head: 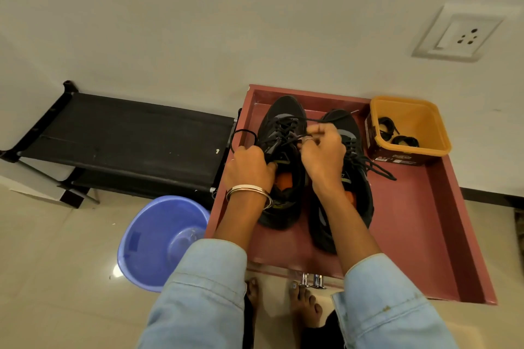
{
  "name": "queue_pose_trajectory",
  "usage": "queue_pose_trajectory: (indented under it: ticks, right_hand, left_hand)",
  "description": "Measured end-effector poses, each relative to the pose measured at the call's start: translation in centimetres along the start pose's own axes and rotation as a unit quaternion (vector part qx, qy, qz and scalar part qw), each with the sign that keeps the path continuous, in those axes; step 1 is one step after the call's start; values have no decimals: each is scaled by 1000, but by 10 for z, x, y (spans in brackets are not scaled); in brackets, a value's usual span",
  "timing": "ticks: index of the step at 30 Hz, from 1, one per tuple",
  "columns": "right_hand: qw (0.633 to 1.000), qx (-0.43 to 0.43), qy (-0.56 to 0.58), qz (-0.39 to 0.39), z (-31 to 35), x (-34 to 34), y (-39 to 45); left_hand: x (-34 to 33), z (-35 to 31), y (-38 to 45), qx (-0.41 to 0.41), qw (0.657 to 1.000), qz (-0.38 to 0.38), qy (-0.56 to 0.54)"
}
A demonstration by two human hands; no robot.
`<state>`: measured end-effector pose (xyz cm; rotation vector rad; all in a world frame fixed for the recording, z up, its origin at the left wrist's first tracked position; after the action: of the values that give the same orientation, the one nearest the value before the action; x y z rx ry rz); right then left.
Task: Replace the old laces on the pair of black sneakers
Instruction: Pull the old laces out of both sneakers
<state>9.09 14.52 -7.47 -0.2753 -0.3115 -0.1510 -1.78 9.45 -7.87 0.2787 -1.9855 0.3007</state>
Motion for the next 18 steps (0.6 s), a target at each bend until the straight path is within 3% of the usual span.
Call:
queue_pose_trajectory:
  ticks: [2, 4, 6, 8, 10, 12, 14, 15, 17, 18]
  right_hand:
    - [990, 90, -92, 50, 8, -1, -4]
    - [939, 185, -284, 53, 8, -6, -9]
    - [863, 233, -447, 11, 3, -12, -11]
    - [833, 263, -484, -42, -2, -14, -13]
    - [851, 295, -428, -71, -3, -11, -13]
    - [903, 273, -325, -62, 2, -6, -14]
    - [977, 183, -105, -25, 10, -1, -13]
    - [991, 128, 47, 9, 16, 2, -13]
    - [955, 29, 288, 66, 22, 6, -10]
    - [939, -1, 335, 79, 22, 8, -8]
  left_hand:
    - [-1, 0, 1, 0, 1000, -3, -2]
    - [-3, 1, 3, -3, 1000, -3, -9]
    - [-5, 2, 4, -8, 1000, -5, -16]
    - [-5, 3, 5, -11, 1000, -5, -23]
    - [-6, 4, 6, -15, 999, -7, -31]
    - [-8, 4, 6, -15, 999, -7, -41]
    - [-8, 4, 7, -13, 999, -3, -45]
    - [-8, 4, 7, -13, 999, -1, -46]
    - [-7, 4, 7, -12, 999, -1, -43]
    - [-7, 4, 7, -13, 999, -1, -42]
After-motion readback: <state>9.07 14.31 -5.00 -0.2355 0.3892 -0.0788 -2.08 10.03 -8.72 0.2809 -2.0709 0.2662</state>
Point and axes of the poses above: each hand's wrist, its own y-axis towards the middle knuckle, its own x-axis out of the back of the hand, z = x × y, the point moved 1 cm from there along y, towards the middle knuckle, and after that the axes turned 11 degrees about -x, right-handed, at the moved point
